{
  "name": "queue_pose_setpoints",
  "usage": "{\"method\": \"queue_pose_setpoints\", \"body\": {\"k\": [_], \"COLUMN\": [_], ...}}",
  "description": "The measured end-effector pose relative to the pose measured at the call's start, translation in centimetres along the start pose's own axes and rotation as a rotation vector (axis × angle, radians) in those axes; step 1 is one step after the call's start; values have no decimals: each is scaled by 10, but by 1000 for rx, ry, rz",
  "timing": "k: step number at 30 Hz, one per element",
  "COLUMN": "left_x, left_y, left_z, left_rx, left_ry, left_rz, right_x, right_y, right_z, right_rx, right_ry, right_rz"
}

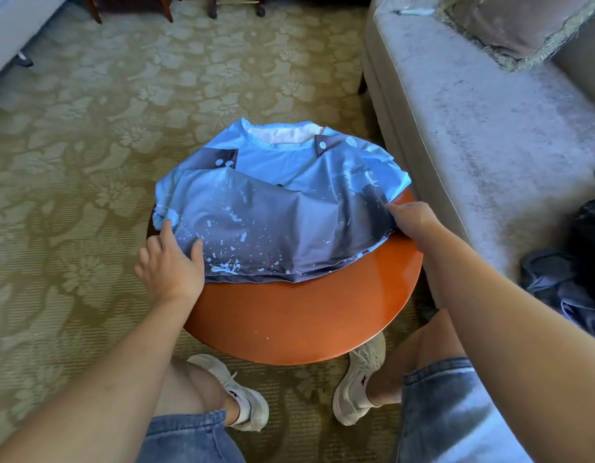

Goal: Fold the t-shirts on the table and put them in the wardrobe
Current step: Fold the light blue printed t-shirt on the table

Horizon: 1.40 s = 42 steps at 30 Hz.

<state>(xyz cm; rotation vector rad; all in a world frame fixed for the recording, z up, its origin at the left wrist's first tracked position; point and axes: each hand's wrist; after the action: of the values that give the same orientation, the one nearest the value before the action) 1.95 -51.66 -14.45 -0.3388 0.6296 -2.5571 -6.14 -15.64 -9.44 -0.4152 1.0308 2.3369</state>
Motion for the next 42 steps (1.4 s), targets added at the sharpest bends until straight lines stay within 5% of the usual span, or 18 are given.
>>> {"method": "queue_pose_setpoints", "body": {"k": [8,15,21,28,36,42], "left_x": [2,6,2,-16,-48,-72], "left_y": [1,7,12,-13,-70,-77], "left_z": [0,8,46,105,189,217], "left_rx": [-57,-356,-383,-837,-1359,-1115], "left_ry": [-15,-102,63,111,413,353], "left_rz": [34,208,329,374,192,-48], "right_x": [-1,-5,-30,-91,-168,-200], "right_y": [-1,-17,-25,-21,12,3], "right_z": [1,7,7,32,70,87], "right_rx": [-5,78,62,311,594,500], "right_ry": [79,58,-39,-158,67,-45], "right_rz": [51,102,77,207,485,644]}}
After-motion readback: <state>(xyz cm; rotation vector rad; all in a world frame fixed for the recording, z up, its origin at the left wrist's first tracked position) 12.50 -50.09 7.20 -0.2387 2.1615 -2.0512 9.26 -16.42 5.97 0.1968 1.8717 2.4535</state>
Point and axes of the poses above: each hand's wrist, its own x-axis towards the middle knuckle, its own z-axis out of the back of the hand, y = z × x, and after that the axes turned 9 degrees about -x, right-handed
